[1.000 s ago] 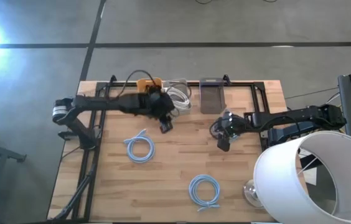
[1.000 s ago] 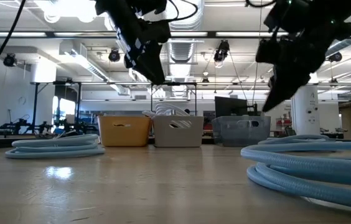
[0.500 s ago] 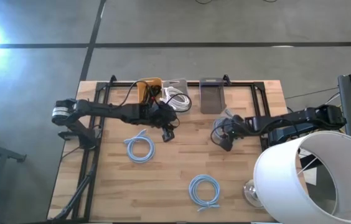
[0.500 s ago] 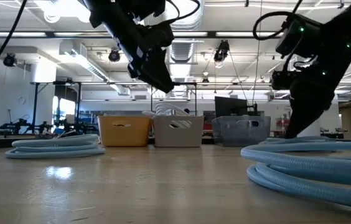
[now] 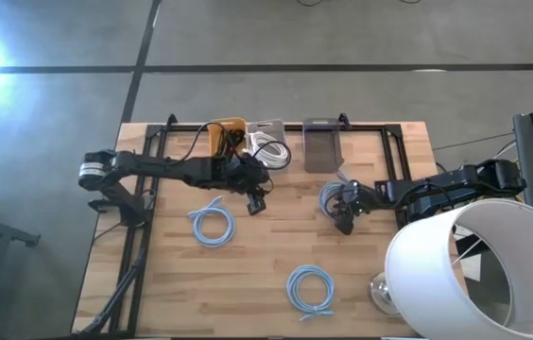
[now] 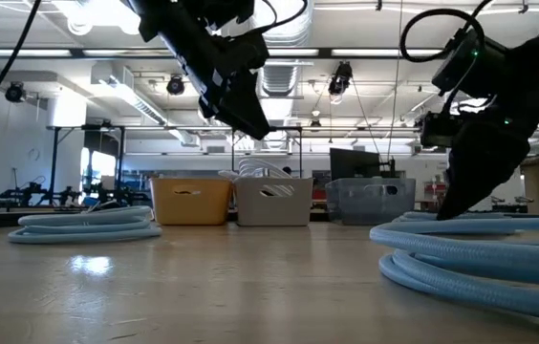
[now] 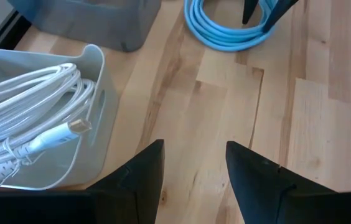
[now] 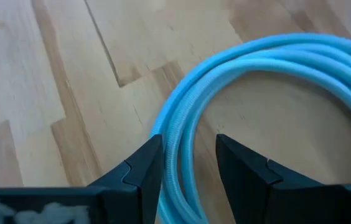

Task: Pick & Place USB Port
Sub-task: Put the top right blue display cable into the black bin

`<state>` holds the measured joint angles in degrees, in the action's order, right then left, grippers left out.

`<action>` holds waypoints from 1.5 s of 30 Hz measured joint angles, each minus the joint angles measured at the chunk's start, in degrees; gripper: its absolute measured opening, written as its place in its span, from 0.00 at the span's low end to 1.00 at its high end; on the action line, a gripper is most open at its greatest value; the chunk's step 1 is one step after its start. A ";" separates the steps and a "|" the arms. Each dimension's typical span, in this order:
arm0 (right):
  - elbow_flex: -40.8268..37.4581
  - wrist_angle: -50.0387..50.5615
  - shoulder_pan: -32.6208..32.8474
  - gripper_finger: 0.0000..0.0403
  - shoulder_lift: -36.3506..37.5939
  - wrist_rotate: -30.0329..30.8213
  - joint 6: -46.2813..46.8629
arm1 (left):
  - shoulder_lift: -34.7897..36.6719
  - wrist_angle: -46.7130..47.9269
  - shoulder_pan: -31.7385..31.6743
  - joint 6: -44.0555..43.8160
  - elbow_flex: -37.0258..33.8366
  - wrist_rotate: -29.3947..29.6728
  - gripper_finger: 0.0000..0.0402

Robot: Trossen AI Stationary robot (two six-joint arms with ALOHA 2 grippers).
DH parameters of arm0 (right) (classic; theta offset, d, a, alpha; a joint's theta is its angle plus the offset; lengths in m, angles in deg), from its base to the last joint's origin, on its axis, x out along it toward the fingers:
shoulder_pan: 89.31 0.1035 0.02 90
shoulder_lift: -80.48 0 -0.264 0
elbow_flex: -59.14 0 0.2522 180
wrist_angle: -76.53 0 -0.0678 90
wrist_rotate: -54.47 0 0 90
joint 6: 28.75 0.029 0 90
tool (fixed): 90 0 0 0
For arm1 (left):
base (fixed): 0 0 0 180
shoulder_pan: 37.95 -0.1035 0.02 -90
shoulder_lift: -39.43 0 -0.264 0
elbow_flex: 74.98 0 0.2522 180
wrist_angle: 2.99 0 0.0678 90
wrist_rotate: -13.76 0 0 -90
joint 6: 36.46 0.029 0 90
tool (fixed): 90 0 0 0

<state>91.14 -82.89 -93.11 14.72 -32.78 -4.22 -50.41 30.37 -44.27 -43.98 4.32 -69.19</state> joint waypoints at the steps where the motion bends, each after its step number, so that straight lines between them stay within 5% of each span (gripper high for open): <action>1: 0.11 0.03 0.00 0.36 0.00 0.00 -0.72 | 0.00 0.00 0.00 0.00 0.00 0.00 0.44; 20: 0.02 -3.75 0.00 0.36 -0.14 0.29 -2.19 | 0.00 -0.07 0.02 -0.39 0.00 0.02 0.43; 33: -2.29 -7.09 0.06 0.34 -6.53 0.40 -2.48 | -0.02 -0.38 0.02 -0.24 0.00 0.02 0.43; 45: 0.37 -6.98 0.03 0.07 -7.36 -1.36 -8.95 | -0.02 -0.70 0.02 0.00 0.00 0.02 0.43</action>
<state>91.51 -89.87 -93.08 7.36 -34.14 -13.17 -50.43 29.67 -44.25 -43.98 4.32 -69.17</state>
